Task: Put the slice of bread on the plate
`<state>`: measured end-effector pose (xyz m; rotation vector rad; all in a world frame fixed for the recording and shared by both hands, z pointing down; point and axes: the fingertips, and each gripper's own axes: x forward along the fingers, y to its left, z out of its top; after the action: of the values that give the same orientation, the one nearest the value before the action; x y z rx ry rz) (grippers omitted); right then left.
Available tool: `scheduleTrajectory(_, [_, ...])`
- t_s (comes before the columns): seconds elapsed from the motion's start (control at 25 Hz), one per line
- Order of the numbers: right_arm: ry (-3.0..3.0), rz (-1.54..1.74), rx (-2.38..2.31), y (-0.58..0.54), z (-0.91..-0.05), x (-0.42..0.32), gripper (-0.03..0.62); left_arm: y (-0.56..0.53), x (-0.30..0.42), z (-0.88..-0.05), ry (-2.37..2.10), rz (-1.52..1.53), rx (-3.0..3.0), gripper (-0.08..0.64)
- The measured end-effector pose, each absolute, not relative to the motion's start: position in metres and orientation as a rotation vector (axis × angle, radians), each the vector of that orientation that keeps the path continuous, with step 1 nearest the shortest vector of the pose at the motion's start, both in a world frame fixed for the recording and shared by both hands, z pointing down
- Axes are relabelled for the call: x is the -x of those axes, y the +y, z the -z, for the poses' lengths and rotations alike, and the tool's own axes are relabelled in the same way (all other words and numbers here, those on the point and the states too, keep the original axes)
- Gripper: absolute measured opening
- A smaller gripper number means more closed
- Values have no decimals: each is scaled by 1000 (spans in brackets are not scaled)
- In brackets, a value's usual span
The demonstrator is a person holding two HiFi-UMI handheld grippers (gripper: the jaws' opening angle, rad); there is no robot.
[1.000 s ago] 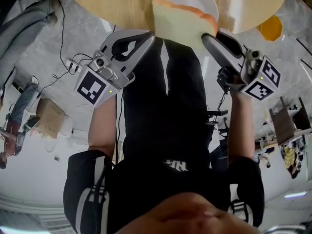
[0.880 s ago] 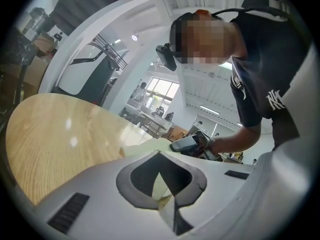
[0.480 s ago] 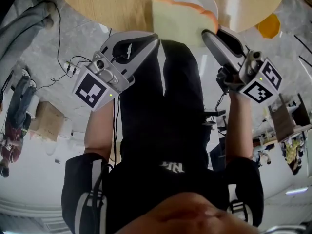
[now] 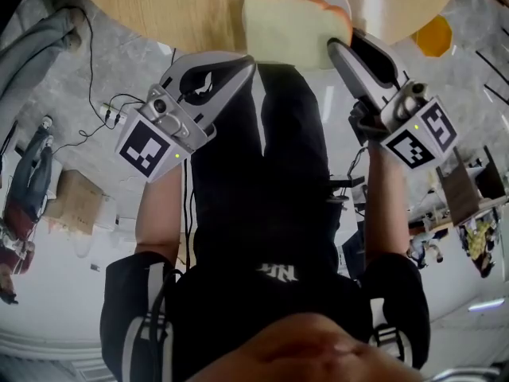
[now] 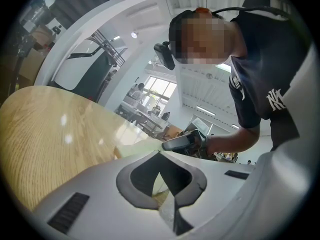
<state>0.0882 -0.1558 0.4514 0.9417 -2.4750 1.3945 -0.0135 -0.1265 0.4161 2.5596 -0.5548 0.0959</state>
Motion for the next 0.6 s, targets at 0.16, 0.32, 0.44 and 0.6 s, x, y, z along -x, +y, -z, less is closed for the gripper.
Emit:
scheduleTrajectory(0.16, [-2440, -1206, -1014, -160, -454, -94, 152, -124, 14, -418, -555, -94, -2555, 8])
scheduleTrajectory(0.32, [-2415, -1018, -1070, -166, -455, -97, 153, -122, 14, -418, -553, -90, -2557, 8])
scheduleTrajectory(0.44, [-2405, -934, -1057, -169, -458, -95, 153, -121, 13, -418, -554, -89, -2556, 8])
scheduleTrajectory(0.6, [-2420, -867, -1045, -173, -458, -90, 152, -120, 13, -423, -550, -105, -2563, 7])
